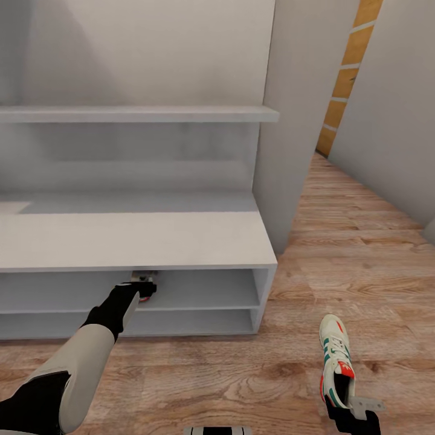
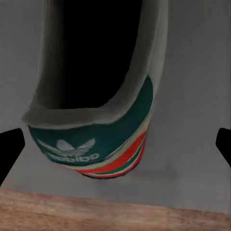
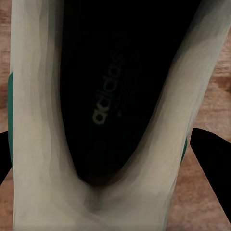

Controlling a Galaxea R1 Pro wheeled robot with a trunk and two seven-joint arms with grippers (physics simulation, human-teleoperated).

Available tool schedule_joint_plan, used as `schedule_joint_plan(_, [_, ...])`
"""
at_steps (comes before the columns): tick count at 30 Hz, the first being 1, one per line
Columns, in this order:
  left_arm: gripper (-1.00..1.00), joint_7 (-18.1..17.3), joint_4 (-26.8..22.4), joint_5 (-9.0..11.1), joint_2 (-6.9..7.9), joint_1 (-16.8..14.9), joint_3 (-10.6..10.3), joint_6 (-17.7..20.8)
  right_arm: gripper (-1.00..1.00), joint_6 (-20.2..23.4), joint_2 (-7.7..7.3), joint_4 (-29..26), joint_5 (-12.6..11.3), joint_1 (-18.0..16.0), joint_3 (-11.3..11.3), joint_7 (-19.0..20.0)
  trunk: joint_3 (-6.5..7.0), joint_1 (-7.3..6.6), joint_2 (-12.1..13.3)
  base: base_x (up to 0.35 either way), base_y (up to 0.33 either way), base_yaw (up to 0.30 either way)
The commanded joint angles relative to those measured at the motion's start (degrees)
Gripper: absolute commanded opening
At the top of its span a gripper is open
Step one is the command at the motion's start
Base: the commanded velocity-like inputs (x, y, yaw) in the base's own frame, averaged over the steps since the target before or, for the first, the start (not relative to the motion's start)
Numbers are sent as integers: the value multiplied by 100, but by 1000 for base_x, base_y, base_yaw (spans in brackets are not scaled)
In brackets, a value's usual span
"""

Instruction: Pick up the two gym shoes and the two sandals from the corridor floor and place them onto the hallstand (shoe rack) in the corridor, making sure they are on the rack and not on the floor. Arrange them so the two gym shoes are next to each other and the two sandals are next to each other.

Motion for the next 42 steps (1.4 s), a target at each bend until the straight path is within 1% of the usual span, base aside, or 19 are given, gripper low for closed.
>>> schedule_joint_plan(1, [100, -14, -8, -58, -4, 0, 19, 25, -100, -20, 1, 5, 43, -4, -50, 29, -4, -1, -2, -21, 0, 0])
schedule_joint_plan(5, [100, -15, -8, -58, -4, -2, 15, 23, -100, -20, 1, 5, 43, -4, -50, 29, -4, -1, -2, -186, 0, 0])
schedule_joint_plan(17, [100, -15, -15, -58, -4, 113, 22, -2, -100, -20, 1, 5, 43, -4, -50, 29, -4, -1, -2, -319, 0, 0])
schedule_joint_plan(18, [100, -15, -23, -58, -1, 169, 22, -44, -100, -20, 1, 5, 43, -4, -50, 29, -4, -1, -2, -328, 0, 0])
schedule_joint_plan(20, [100, -15, -20, -53, 5, 280, 27, -246, -100, -20, 1, 5, 43, -4, -50, 29, -4, -1, -2, -328, 0, 0])
schedule_joint_plan(22, [100, -15, -18, -15, 10, 473, 34, -549, -100, -20, 1, 5, 43, -4, -50, 29, -4, -1, -2, -326, 0, 0])
schedule_joint_plan(23, [100, -15, -18, -1, 11, 531, 43, -624, -100, -20, 1, 5, 43, -4, -50, 29, -4, -1, -2, -317, 0, 0])
schedule_joint_plan(25, [100, -28, -23, 74, 12, 778, 113, -923, -100, -20, 1, 5, 43, -4, -50, 29, -4, -1, -2, -243, 0, 0])
schedule_joint_plan(29, [100, -73, -31, 167, 26, 1106, 207, -1314, -100, -20, 1, 5, 43, -4, -50, 29, -4, -1, -2, -109, 0, 0])
schedule_joint_plan(32, [100, -136, -72, 215, 38, 1503, 243, -1776, -100, -20, 1, 5, 43, -4, -45, 29, -4, -1, -2, -31, 0, 0])
schedule_joint_plan(33, [100, -233, -84, 223, 39, 1701, 247, -1961, -100, -20, 1, 7, 43, -4, -43, 29, -4, -1, -2, -9, 0, 0])
schedule_joint_plan(34, [100, -277, -86, 225, 39, 1768, 250, -2016, -100, -20, 1, 8, 43, -4, -43, 29, -4, -1, -2, -7, 0, 0])
schedule_joint_plan(36, [100, -624, -94, 227, 45, 2181, 262, -2351, -100, -20, 1, 12, 43, -4, -41, 29, -4, -1, -2, -3, 0, 0])
schedule_joint_plan(38, [100, -822, -90, 225, 50, 2472, 266, -2619, -100, -20, 1, 13, 43, -4, -41, 29, -4, -1, -2, -1, 0, 0])
schedule_joint_plan(41, [100, -936, -80, 224, 63, 2902, 268, -3004, -100, -20, 1, 13, 43, -4, -41, 29, -4, -1, -2, 0, 0, 0])
schedule_joint_plan(42, [100, -948, -73, 223, 69, 2981, 268, -3075, -100, -20, 1, 14, 43, -4, -41, 29, -4, -1, -2, 0, 0, 0])
